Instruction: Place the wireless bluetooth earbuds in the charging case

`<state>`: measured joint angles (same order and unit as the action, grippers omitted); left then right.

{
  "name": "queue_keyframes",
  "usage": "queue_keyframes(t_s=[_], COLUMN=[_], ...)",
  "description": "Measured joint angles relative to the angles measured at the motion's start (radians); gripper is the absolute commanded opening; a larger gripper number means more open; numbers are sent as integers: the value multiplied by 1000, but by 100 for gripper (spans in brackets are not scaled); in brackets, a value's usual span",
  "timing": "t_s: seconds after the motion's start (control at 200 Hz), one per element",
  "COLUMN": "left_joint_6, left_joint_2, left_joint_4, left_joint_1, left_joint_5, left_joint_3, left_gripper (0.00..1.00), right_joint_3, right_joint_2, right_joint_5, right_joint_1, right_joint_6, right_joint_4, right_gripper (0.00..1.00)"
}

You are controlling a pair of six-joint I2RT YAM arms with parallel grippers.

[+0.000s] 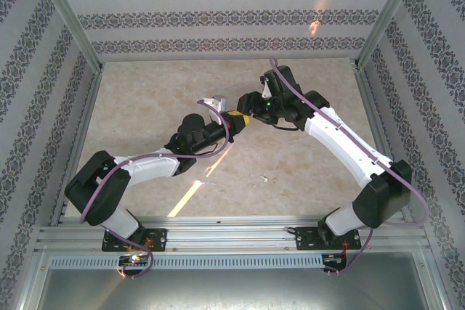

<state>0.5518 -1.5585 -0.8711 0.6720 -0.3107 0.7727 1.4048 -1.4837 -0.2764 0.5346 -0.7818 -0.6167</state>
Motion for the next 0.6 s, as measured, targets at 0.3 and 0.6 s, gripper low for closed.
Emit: queue_keyframes(t_s=[0.3,0.6], left_joint_6=[34,100], left_joint_2=[98,170], left_joint_4=[17,105], left_joint_1=[-97,-190], left_joint_5=[-115,-412], left_joint_3=[-1,110], left_gripper=[0,0], right_joint_3=[-29,-130], right_joint_2=[186,264], right_joint_5=[-149,-425], right_joint_1=[-88,-169], right_joint_6=[82,74], right_joint_4=[116,404], right_gripper=[63,60])
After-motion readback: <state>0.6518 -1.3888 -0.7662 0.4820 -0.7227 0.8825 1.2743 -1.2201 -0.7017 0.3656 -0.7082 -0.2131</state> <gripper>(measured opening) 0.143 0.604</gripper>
